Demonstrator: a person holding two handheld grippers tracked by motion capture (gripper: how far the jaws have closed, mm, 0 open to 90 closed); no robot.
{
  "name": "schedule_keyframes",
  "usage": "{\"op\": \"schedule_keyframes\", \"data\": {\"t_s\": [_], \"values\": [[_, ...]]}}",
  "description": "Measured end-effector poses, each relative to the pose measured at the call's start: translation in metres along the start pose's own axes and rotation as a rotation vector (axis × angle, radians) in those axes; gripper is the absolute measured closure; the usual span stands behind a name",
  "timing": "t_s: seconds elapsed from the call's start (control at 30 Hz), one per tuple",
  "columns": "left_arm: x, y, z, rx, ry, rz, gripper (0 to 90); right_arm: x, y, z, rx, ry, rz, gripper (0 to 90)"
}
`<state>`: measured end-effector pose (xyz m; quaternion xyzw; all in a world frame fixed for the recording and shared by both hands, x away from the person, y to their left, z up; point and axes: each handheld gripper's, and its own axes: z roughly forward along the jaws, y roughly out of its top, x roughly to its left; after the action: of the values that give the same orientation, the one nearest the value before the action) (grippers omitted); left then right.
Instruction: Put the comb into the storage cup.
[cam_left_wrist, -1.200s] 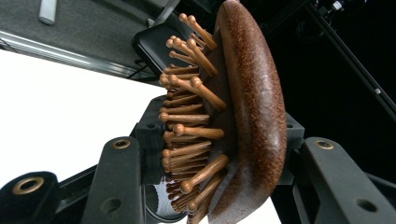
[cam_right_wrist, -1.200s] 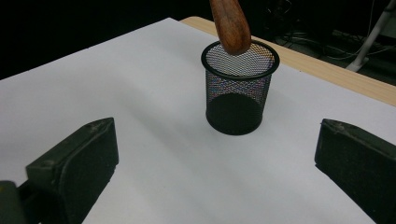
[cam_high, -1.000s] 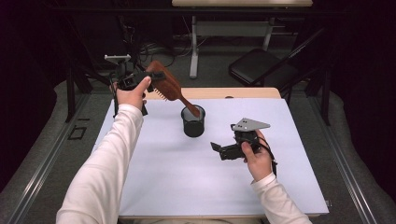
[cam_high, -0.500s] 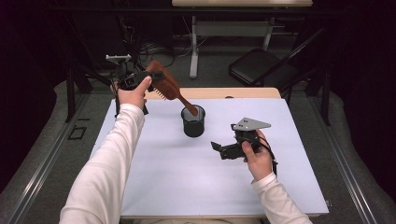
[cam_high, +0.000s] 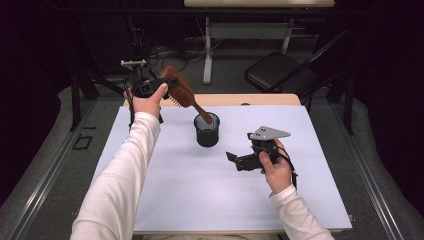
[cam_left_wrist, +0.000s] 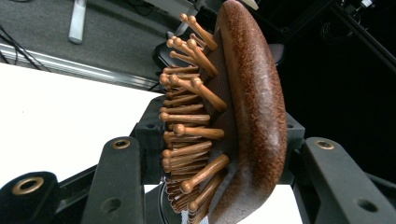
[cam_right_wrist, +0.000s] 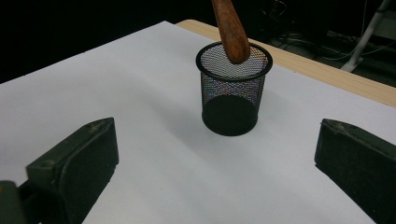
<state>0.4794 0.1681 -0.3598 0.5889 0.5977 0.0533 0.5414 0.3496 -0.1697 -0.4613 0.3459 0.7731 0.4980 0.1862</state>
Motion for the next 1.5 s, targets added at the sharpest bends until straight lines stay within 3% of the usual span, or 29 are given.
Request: {"op": "schedule_keyframes", "data": {"t_s": [0.67,0.97,1.5], "values": [[0.004,-0.012,0.016,0.001,0.034,0.013,51.6,0.001,0.000,0.000,0.006,0.006,-0.007,0.0],[0.002,-0.019,0.022,0.010,0.050,0.038,51.6,0.000,0.000,0.000,0.003,0.009,-0.005,0.0],[0.000,-0.030,0.032,0.028,0.051,0.048,51.6,0.001,-0.001,0.002,0.010,0.015,-0.013,0.0]]}}
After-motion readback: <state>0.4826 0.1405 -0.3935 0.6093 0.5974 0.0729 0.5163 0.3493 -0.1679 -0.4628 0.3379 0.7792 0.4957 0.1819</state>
